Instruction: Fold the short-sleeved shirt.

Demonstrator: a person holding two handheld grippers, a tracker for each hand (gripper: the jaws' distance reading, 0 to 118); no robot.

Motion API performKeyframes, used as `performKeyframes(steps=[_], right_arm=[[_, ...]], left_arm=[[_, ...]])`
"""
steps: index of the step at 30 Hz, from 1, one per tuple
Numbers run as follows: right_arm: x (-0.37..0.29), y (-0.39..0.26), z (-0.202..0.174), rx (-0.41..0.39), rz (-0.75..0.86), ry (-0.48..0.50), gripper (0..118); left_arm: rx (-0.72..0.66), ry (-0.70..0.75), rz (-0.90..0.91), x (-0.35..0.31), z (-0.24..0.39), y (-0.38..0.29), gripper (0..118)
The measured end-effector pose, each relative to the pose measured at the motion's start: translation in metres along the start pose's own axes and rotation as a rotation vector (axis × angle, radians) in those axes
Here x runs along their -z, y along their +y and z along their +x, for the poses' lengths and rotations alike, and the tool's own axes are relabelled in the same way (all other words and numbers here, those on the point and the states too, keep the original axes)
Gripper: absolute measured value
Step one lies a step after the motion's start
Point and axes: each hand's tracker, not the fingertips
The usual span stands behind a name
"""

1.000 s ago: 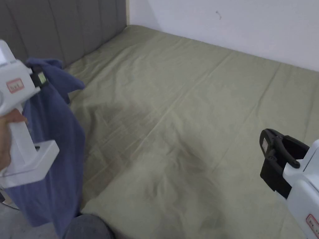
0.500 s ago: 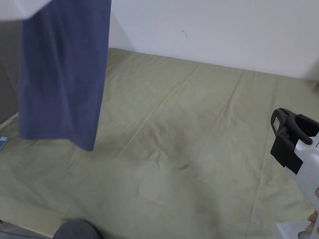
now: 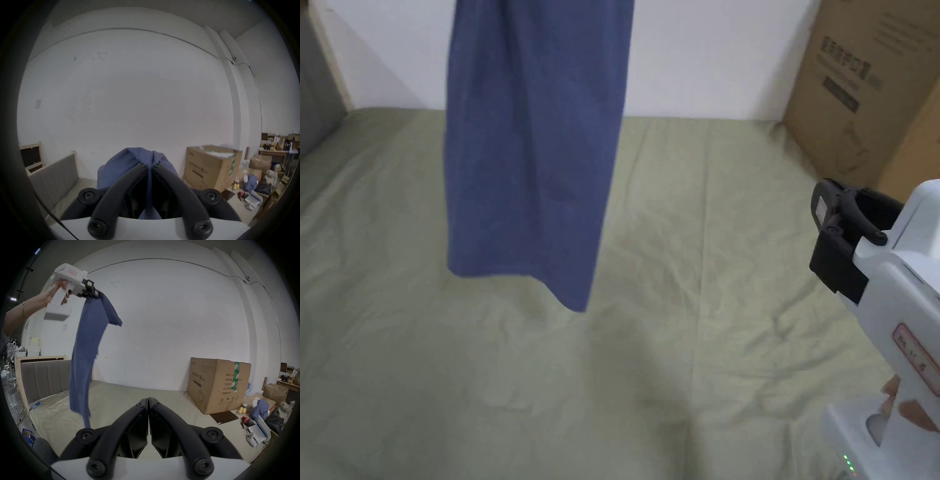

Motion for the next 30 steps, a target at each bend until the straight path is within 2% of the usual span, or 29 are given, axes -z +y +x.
performKeyframes(steps=[4, 10, 16, 19, 20, 22, 23, 25, 26, 27, 29, 30], right_arm=[[-0.002, -0.013, 0.025, 0.007, -0.02, -0.044, 0], [0.01, -0.032, 0.054, 0.02, -0.056, -0.078, 0], [0.018, -0.049, 0.054, 0.049, -0.108, -0.086, 0], [0.024, -0.057, 0.054, 0.055, -0.131, -0.084, 0], [0.026, -0.059, 0.055, 0.056, -0.138, -0.082, 0], [0.028, -0.062, 0.055, 0.055, -0.146, -0.08, 0], [0.028, -0.063, 0.054, 0.055, -0.149, -0.079, 0], [0.029, -0.064, 0.054, 0.054, -0.152, -0.074, 0], [0.029, -0.064, 0.054, 0.054, -0.153, -0.07, 0], [0.03, -0.064, 0.053, 0.052, -0.153, -0.066, 0], [0.032, -0.063, 0.052, 0.046, -0.15, -0.056, 0], [0.014, -0.035, 0.022, 0.045, -0.146, -0.051, 0]], left_arm=[[0.041, -0.064, -0.167, 0.034, 0.038, -0.084, 0], [0.114, -0.113, -0.513, 0.057, 0.081, -0.264, 0], [0.168, -0.157, -0.952, 0.028, 0.107, -0.427, 0], [0.179, -0.143, -1.071, 0.015, 0.108, -0.475, 0], [0.177, -0.127, -1.094, 0.013, 0.107, -0.484, 6], [0.123, -0.116, -1.075, 0.013, 0.099, -0.482, 27], [0.076, -0.107, -1.06, 0.015, 0.093, -0.476, 43], [-0.023, -0.089, -1.014, 0.023, 0.077, -0.455, 95], [-0.083, -0.09, -0.982, 0.026, 0.067, -0.441, 109], [-0.126, -0.086, -0.939, 0.028, 0.061, -0.426, 117], [-0.166, -0.081, -0.792, 0.026, 0.043, -0.387, 117], [-0.172, -0.08, -0.719, 0.022, 0.034, -0.369, 117]])
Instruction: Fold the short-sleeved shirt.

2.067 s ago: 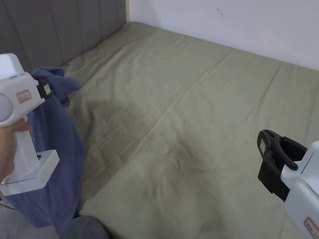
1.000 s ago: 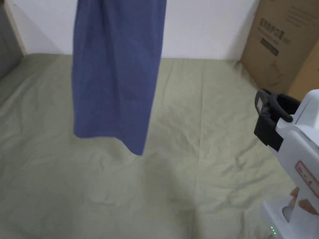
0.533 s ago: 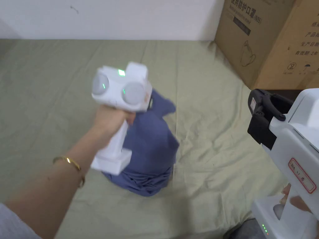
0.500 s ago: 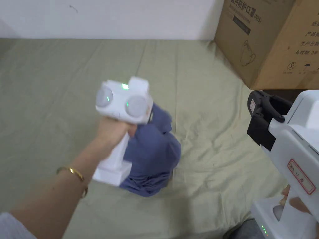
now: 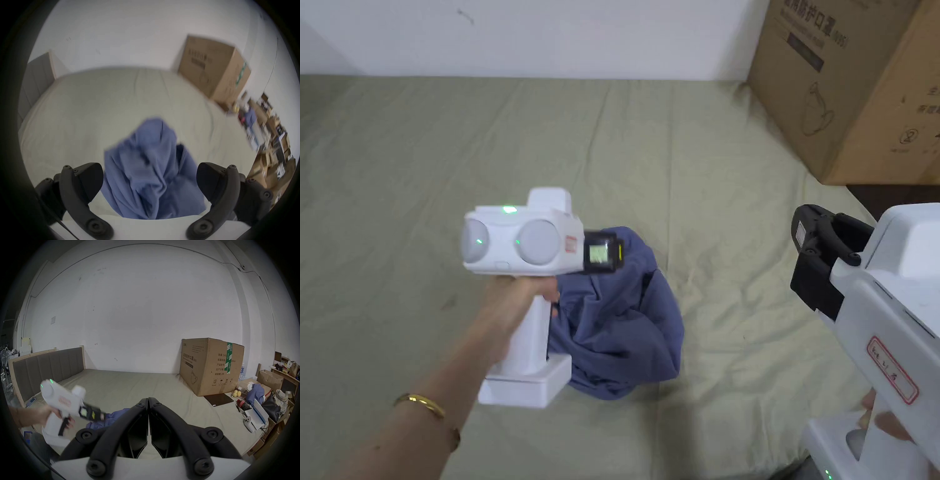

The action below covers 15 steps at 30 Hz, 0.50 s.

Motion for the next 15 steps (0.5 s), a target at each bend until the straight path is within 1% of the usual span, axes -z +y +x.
performKeyframes(steps=[1, 4, 5, 8, 11, 13, 14, 15], right_arm=[[-0.007, 0.009, -0.012, 0.0, 0.005, 0.006, 0], [-0.003, 0.017, -0.021, -0.003, 0.025, 0.017, 0], [-0.001, 0.019, -0.024, -0.008, 0.032, 0.017, 0], [0.007, 0.023, -0.032, -0.012, 0.045, 0.021, 0], [0.013, 0.024, -0.038, -0.001, 0.055, 0.012, 0], [0.015, 0.023, -0.039, 0.005, 0.052, 0.001, 0], [0.016, 0.022, -0.039, 0.012, 0.049, -0.005, 0], [0.017, 0.02, -0.039, 0.021, 0.046, -0.007, 0]], left_arm=[[0.007, 0.014, 0.07, -0.02, 0.0, 0.009, 117], [0.026, 0.119, 0.282, -0.072, -0.014, 0.026, 117], [0.05, 0.152, 0.337, -0.087, -0.017, 0.026, 117], [0.137, 0.276, 0.467, -0.128, -0.026, 0.018, 117], [0.186, 0.346, 0.562, -0.155, -0.031, 0.001, 116], [0.178, 0.339, 0.592, -0.168, -0.033, -0.013, 110], [0.171, 0.334, 0.593, -0.172, -0.034, -0.019, 102], [0.166, 0.33, 0.602, -0.174, -0.036, -0.025, 83]])
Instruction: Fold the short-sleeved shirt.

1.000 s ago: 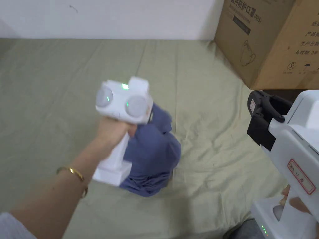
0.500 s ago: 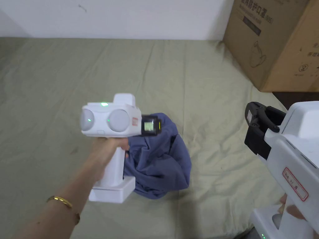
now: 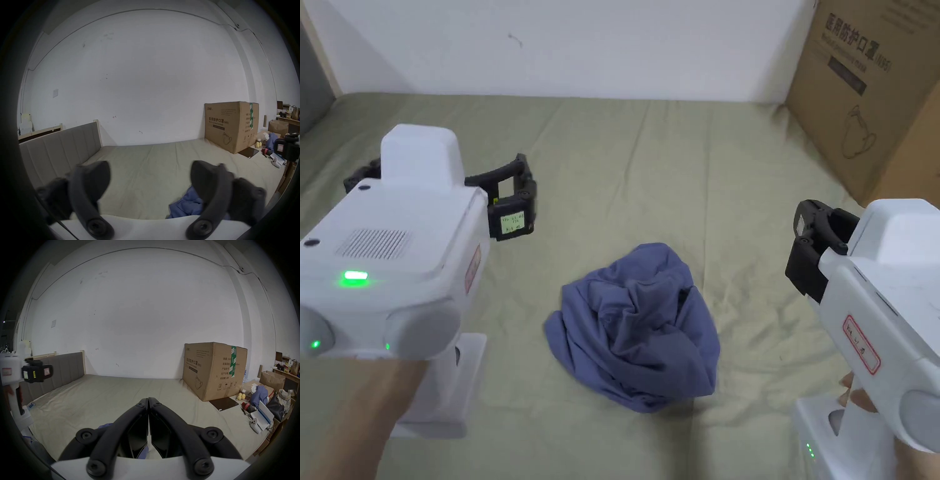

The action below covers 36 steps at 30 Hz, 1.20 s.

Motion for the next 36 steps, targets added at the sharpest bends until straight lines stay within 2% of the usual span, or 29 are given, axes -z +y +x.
performKeyframes(steps=[3, 4, 8, 17, 20, 22, 23, 25, 26, 27, 28, 29, 30, 36], right_arm=[[0.001, -0.005, -0.008, 0.017, -0.006, -0.01, 0], [0.0, -0.006, -0.009, 0.014, -0.008, -0.012, 0], [0.0, -0.011, -0.013, -0.005, -0.02, -0.013, 0], [0.002, -0.015, -0.014, -0.008, -0.051, -0.011, 0], [0.005, -0.015, -0.015, -0.007, -0.058, -0.011, 0], [-0.007, 0.0, -0.033, -0.006, -0.067, -0.011, 0], [-0.006, 0.0, -0.035, -0.006, -0.071, -0.012, 0], [-0.005, 0.0, -0.039, -0.006, -0.083, -0.011, 0], [-0.004, 0.0, -0.04, -0.008, -0.09, -0.011, 0], [-0.003, -0.001, -0.042, -0.013, -0.098, -0.012, 0], [-0.002, -0.001, -0.044, -0.016, -0.106, -0.013, 0], [-0.001, -0.001, -0.045, -0.018, -0.112, -0.014, 0], [0.0, -0.002, -0.046, -0.018, -0.117, -0.015, 0], [0.0, -0.002, -0.044, -0.014, -0.158, -0.031, 0]], left_arm=[[-0.005, 0.014, 0.0, -0.005, -0.001, -0.016, 18], [-0.004, 0.019, -0.009, -0.006, -0.001, -0.021, 1], [-0.05, -0.03, -0.102, -0.01, -0.002, -0.04, 0], [-0.081, -0.043, -0.208, 0.01, 0.002, -0.059, 0], [-0.09, -0.047, -0.338, 0.037, 0.005, -0.063, 0], [-0.103, -0.054, -0.462, 0.061, 0.006, -0.07, 0], [-0.114, -0.054, -0.524, 0.075, 0.006, -0.075, 3], [-0.144, -0.041, -0.687, 0.105, 0.005, -0.088, 25], [-0.18, -0.048, -0.738, 0.115, 0.005, -0.093, 45], [-0.217, -0.056, -0.786, 0.128, 0.005, -0.102, 76], [-0.245, -0.068, -0.818, 0.139, 0.006, -0.111, 95], [-0.257, -0.06, -0.839, 0.148, 0.008, -0.118, 108], [-0.244, -0.044, -0.863, 0.153, 0.013, -0.124, 113], [-0.118, -0.034, -1.03, 0.19, 0.041, -0.161, 111]])
